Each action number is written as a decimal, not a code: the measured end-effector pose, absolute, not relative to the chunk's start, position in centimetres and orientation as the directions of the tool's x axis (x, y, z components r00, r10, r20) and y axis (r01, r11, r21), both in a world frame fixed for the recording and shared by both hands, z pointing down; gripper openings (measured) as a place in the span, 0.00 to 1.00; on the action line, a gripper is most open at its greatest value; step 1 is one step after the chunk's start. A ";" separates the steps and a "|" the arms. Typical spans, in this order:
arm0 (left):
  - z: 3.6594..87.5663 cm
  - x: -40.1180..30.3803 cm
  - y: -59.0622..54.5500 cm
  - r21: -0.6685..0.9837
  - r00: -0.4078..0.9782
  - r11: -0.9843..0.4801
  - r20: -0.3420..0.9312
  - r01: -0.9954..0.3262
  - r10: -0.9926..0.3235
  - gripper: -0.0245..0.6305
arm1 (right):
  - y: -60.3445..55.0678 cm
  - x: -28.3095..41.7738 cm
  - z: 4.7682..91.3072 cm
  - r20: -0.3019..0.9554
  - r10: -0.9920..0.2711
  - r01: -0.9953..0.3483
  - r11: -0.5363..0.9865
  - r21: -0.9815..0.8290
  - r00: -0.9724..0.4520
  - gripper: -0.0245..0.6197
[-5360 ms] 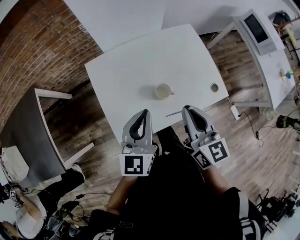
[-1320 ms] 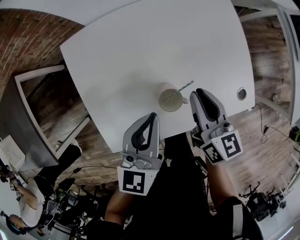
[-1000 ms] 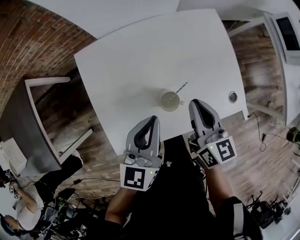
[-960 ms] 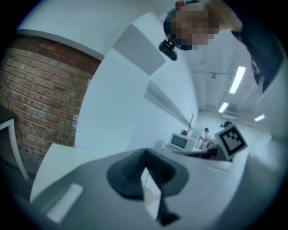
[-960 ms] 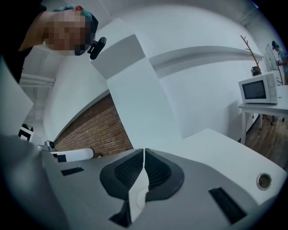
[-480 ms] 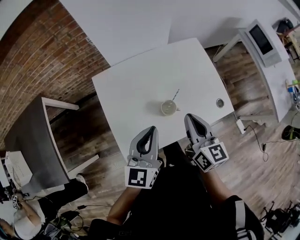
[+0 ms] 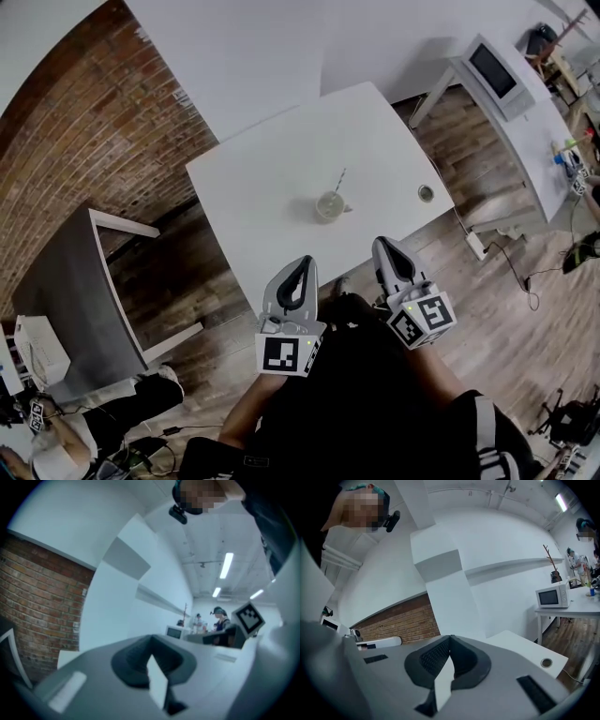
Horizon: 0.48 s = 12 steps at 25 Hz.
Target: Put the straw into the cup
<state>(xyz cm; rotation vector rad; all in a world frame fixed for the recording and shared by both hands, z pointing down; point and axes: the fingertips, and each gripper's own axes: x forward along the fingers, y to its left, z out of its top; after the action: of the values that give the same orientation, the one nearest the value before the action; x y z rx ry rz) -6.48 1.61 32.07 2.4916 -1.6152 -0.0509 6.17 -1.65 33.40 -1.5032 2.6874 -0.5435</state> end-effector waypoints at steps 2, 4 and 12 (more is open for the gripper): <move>31.9 -5.9 2.1 0.156 0.407 -0.393 0.069 -0.906 -0.911 0.04 | -0.9 6.6 32.9 0.147 -0.827 -0.820 0.484 -0.306 -0.543 0.05; 31.6 -5.3 2.2 0.147 0.399 -0.387 0.063 -0.910 -0.915 0.04 | -0.5 7.0 32.6 0.138 -0.822 -0.813 0.496 -0.306 -0.553 0.05; 30.9 -2.8 1.6 0.121 0.381 -0.372 0.060 -0.920 -0.923 0.04 | -0.2 8.0 31.3 0.105 -0.793 -0.776 0.546 -0.317 -0.600 0.05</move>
<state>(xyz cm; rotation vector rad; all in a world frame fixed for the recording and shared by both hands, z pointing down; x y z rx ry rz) -2.76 1.63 30.89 2.4963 -1.6773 -0.0270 8.04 -0.22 31.34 -1.3800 2.7173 -0.5179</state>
